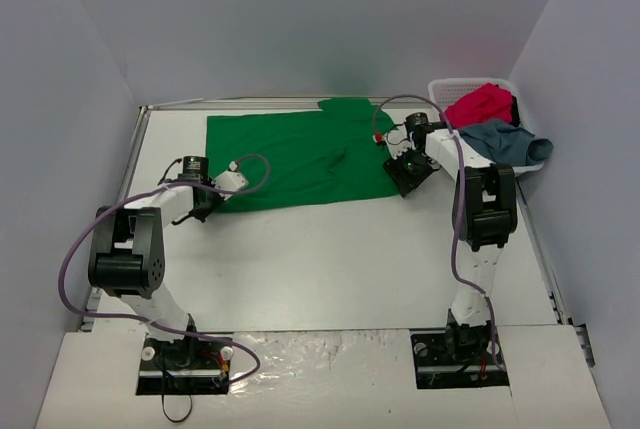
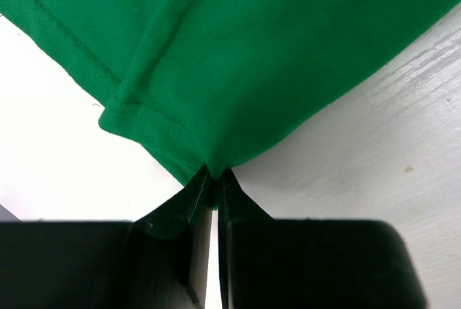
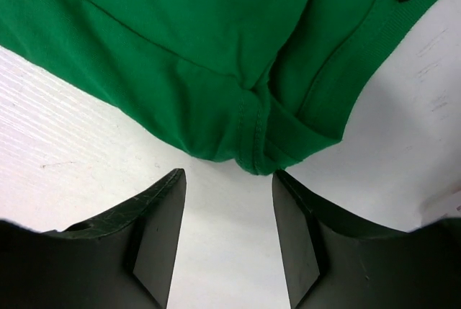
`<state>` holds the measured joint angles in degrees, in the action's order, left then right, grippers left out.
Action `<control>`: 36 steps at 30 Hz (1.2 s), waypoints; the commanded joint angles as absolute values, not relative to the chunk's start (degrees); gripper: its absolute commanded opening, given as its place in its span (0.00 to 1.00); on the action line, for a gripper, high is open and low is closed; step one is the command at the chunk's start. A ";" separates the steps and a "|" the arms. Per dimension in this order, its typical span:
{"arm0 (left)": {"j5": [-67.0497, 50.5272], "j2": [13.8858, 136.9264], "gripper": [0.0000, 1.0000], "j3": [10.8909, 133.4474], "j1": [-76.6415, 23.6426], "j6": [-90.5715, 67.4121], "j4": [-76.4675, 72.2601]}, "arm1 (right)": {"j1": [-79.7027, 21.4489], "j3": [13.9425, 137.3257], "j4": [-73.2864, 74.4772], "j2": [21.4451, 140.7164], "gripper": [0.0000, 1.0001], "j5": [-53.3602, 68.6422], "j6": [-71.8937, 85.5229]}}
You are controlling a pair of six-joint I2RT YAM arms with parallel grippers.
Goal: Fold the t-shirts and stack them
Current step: Fold the flattened tshirt in 1/3 of the way
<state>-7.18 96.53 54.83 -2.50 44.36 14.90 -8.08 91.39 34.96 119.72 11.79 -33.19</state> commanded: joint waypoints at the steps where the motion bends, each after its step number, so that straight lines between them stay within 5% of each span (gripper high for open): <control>1: -6.59 94.66 0.02 55.72 -1.93 43.77 18.54 | -7.47 93.60 38.23 119.62 0.48 10.72 -33.93; 11: -6.59 94.83 0.02 55.46 -2.02 43.42 18.90 | -6.33 94.83 38.23 124.27 0.46 10.19 -34.89; 12: -6.50 94.83 0.02 55.46 -1.93 43.42 18.90 | -6.15 94.92 38.23 124.97 0.41 10.20 -34.98; 15: -6.50 94.75 0.02 55.63 -1.93 43.33 19.16 | -5.36 94.48 38.41 125.42 0.02 11.16 -35.24; 16: -6.42 94.66 0.02 55.72 -1.93 43.33 19.33 | -5.27 94.22 38.32 125.33 0.00 11.51 -35.42; 36: -10.54 71.38 0.02 47.29 -2.20 49.12 36.64 | -4.92 73.48 44.12 101.96 0.00 13.80 -40.69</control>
